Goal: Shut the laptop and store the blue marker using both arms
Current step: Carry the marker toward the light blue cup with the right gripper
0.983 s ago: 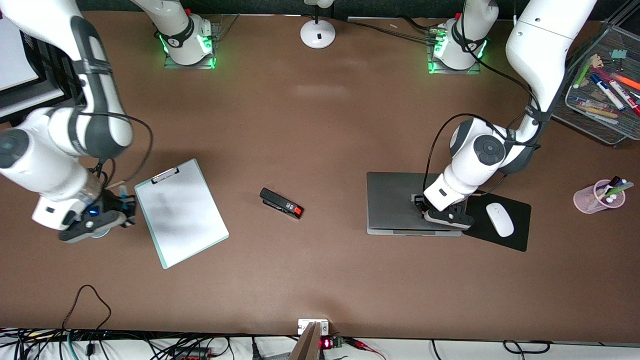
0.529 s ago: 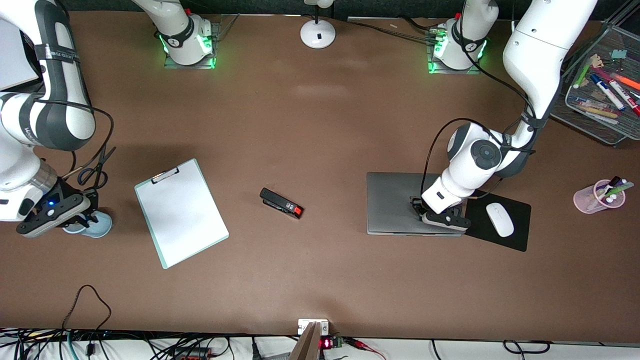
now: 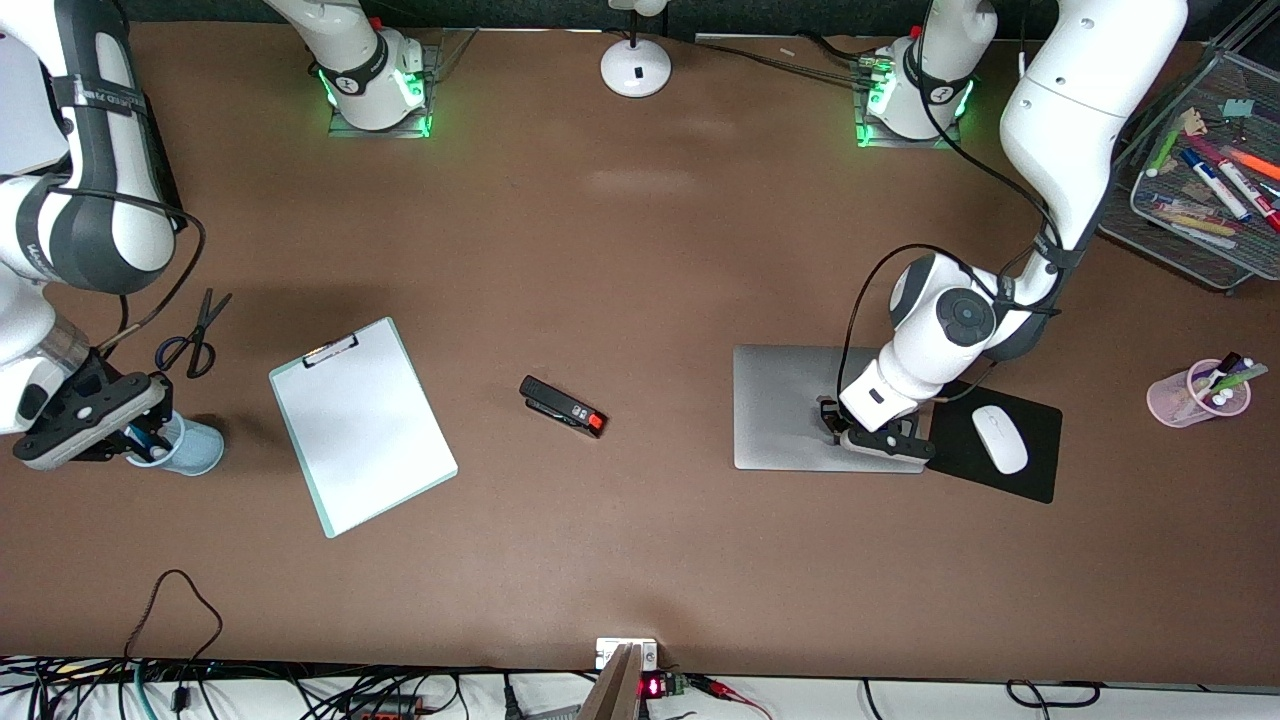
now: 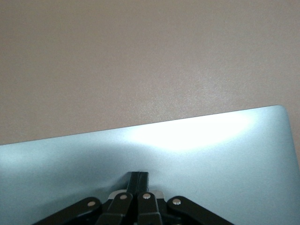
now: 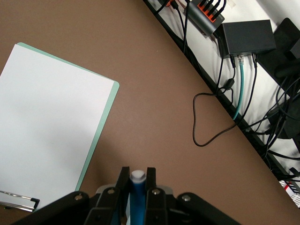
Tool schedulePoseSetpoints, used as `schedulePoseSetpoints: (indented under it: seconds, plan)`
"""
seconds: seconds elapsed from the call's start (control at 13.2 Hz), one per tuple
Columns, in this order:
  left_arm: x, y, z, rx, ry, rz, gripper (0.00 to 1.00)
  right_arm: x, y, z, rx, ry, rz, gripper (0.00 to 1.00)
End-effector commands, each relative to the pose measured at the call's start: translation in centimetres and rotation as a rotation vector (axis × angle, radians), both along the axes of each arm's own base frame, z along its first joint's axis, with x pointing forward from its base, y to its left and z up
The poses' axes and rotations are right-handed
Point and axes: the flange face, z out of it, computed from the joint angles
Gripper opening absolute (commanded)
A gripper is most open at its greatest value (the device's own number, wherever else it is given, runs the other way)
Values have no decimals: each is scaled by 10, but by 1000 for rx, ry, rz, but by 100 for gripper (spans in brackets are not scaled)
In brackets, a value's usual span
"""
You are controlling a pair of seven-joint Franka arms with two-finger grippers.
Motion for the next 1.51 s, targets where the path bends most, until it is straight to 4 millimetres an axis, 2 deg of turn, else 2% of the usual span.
schedulePoseSetpoints:
  seconds: [0.0, 0.3, 0.45, 0.61, 0.68, 0.76, 0.83, 0.91, 0.98, 1.29, 1.44]
  plan:
    - [9, 0, -1, 4, -19, -12, 0, -17, 7, 25, 81, -7, -10, 0]
    - [9, 1, 1, 3, -15, -2, 0, -30, 12, 47, 198, 26, -37, 0]
    - [9, 0, 4, 3, -13, 6, 0, -38, 14, 70, 224, -7, 63, 0]
    - [7, 0, 11, 16, 16, 18, 0, -38, 14, 74, 274, -49, 129, 0]
    - [6, -2, 18, 24, 34, 35, 12, -39, 9, 68, 274, -51, 142, 0]
    - [6, -6, 27, 38, 60, 41, 50, -39, 3, 61, 259, -59, 156, 0]
    - [11, -7, 40, 54, 79, 42, 92, -39, -9, 50, 232, -80, 192, 0]
    - [14, -7, 53, 70, 93, 39, 93, -39, -17, 39, 231, -97, 221, 0]
    - [16, -8, 64, 84, 117, 37, 100, -40, -24, 26, 255, -101, 236, 0]
    - [16, -17, 117, 129, 173, 25, 100, -40, -53, -12, 281, -88, 258, 0]
    - [13, -24, 159, 165, 222, 15, 100, -41, -66, -27, 311, -106, 296, 0]
